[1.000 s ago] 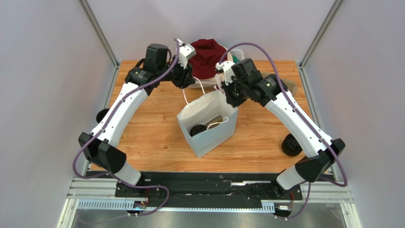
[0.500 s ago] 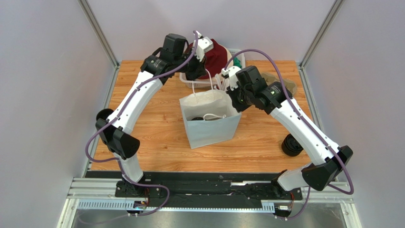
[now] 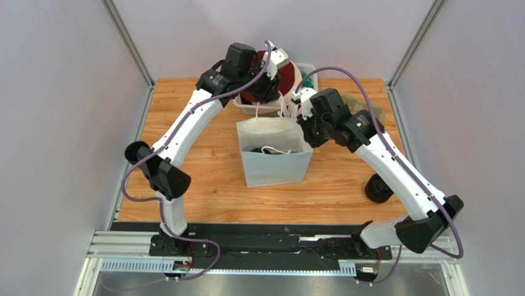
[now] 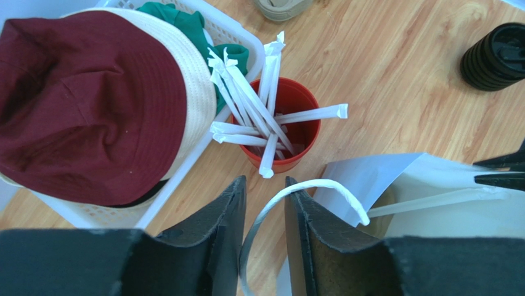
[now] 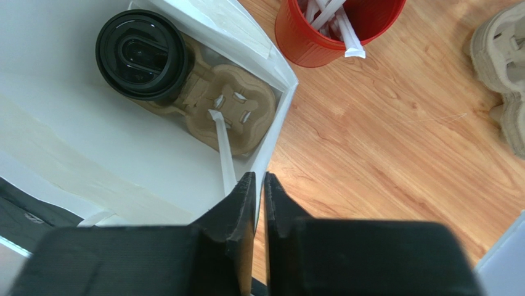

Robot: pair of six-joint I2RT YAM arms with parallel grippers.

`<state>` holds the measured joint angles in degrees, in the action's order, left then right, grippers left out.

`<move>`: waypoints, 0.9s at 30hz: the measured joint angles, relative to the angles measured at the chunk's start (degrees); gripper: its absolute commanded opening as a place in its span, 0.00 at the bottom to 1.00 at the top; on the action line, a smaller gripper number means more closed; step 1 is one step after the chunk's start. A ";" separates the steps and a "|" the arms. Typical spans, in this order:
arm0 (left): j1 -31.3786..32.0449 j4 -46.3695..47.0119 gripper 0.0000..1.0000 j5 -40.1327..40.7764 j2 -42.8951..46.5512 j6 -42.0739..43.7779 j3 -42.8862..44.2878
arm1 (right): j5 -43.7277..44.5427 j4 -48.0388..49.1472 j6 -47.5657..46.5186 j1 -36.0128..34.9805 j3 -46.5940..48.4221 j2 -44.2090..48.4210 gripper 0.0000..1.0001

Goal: Pack the takeout coffee

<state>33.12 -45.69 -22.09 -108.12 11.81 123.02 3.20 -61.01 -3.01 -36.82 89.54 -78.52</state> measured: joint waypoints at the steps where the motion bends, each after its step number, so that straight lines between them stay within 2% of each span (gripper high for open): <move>1: 0.15 0.02 0.55 0.02 -0.11 -0.04 0.13 | 0.11 0.00 0.07 0.02 0.00 0.09 0.39; 3: 0.28 -0.02 0.59 0.09 -0.11 0.09 0.35 | 0.35 -0.02 -0.26 0.20 0.00 0.33 0.59; 5: 0.39 -0.02 0.68 0.04 -0.11 0.04 0.50 | 0.52 -0.07 -0.09 0.39 0.07 0.66 0.67; 6: 0.42 -0.04 0.70 0.04 -0.11 0.11 0.52 | 0.72 -0.20 -0.33 0.55 0.22 0.83 0.75; 7: 0.44 -0.13 0.80 0.04 -0.11 0.07 0.52 | 0.85 -0.55 -0.68 0.76 0.59 0.96 0.78; 8: 0.46 -0.26 0.82 0.09 -0.09 0.02 0.48 | 0.87 -0.90 -0.81 1.09 1.18 1.14 0.81; 9: 0.46 -0.39 0.90 0.11 0.02 0.15 0.44 | 1.01 -1.20 -1.05 1.51 1.99 1.27 0.85; 10: 0.50 -0.39 0.96 0.17 0.35 0.09 0.15 | 1.11 -1.31 -1.31 2.03 2.78 1.49 0.86; 11: 0.50 -0.39 0.96 0.20 0.94 0.07 -0.57 | 1.20 -1.40 -1.42 2.64 3.65 1.77 0.87; 12: 0.50 -0.44 0.97 0.31 1.81 0.04 -1.57 | 1.29 -1.68 -1.66 3.34 4.76 2.03 0.94; 13: 0.50 -0.63 0.97 0.52 3.06 0.02 -2.80 | 1.27 -1.79 -1.84 4.35 6.05 2.36 0.98; 21: 0.55 -0.24 0.98 10.84 18.23 -0.39 -12.24 | 1.20 -1.11 -4.46 12.39 14.95 4.83 0.99; 27: -1.86 -0.31 0.98 18.12 26.10 -0.09 -12.52 | -0.24 1.31 -6.03 18.56 18.67 4.79 0.99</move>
<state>31.27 -46.00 -3.97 -82.02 11.73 110.50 2.96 -59.70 -9.04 -18.26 108.20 -73.73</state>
